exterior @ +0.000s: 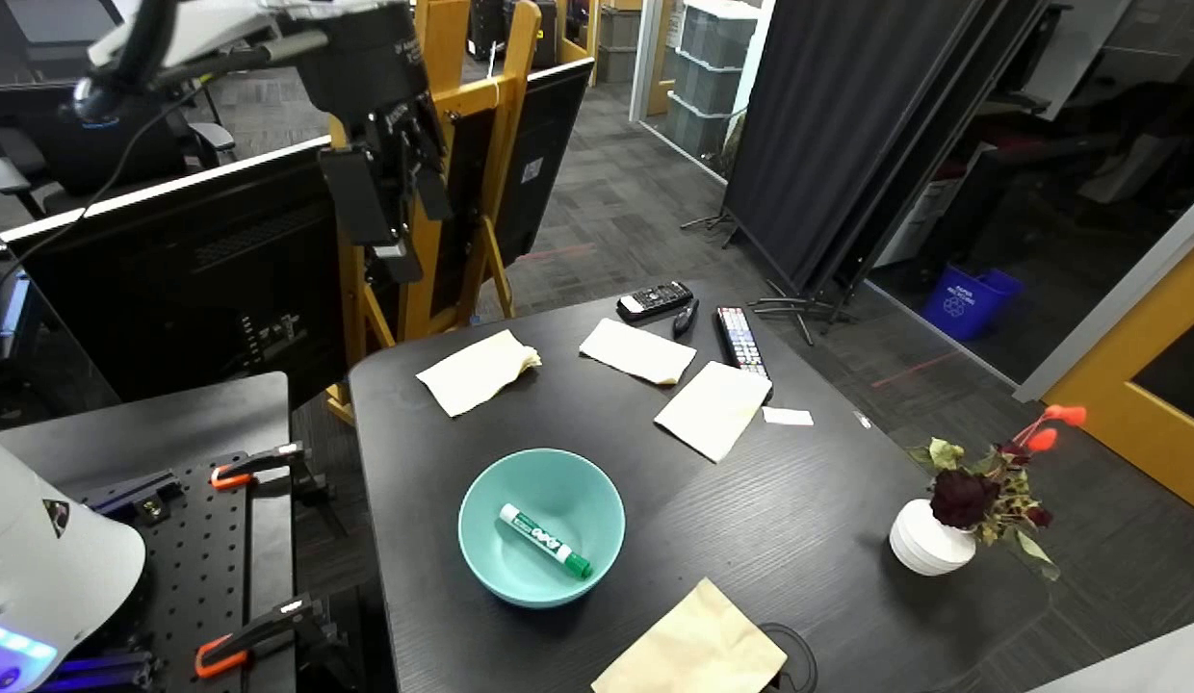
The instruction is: Pick up the marker in the blue bowl and put it on the table
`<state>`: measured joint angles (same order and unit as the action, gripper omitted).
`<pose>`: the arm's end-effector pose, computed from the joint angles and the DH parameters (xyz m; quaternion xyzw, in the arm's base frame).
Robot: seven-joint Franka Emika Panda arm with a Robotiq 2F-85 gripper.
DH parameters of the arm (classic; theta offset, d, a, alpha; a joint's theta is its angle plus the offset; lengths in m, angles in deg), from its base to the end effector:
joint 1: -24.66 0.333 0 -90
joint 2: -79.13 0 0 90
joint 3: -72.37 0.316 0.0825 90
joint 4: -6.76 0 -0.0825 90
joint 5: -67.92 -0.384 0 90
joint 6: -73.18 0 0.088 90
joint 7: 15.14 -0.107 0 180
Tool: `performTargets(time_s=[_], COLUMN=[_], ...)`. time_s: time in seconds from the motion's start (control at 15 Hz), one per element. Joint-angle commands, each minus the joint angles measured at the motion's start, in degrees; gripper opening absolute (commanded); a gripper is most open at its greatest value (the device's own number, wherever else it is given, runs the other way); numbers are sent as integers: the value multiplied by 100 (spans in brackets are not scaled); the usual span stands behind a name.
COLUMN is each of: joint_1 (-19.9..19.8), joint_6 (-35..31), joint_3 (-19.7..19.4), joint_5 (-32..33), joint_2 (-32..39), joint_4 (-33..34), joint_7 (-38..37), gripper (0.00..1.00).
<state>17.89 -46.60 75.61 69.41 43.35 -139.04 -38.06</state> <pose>0.3755 -0.0232 0.4928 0.9700 -0.2263 0.0881 0.0141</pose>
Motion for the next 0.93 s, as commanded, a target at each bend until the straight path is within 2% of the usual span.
performTargets(time_s=[0.0, 0.2, 0.6, 0.87], joint_1=[-369, -559, -686, -753], joint_6=[-309, -932, -2392, -2914], joint_3=[-153, -203, -186, -225], joint_5=[-60, -146, -179, -112], joint_2=[214, 494, 1262, 1693], joint_4=[25, -145, -563, -712], joint_7=[-355, -713, -1355, -1673], gripper=[100, 100, 100, 100])
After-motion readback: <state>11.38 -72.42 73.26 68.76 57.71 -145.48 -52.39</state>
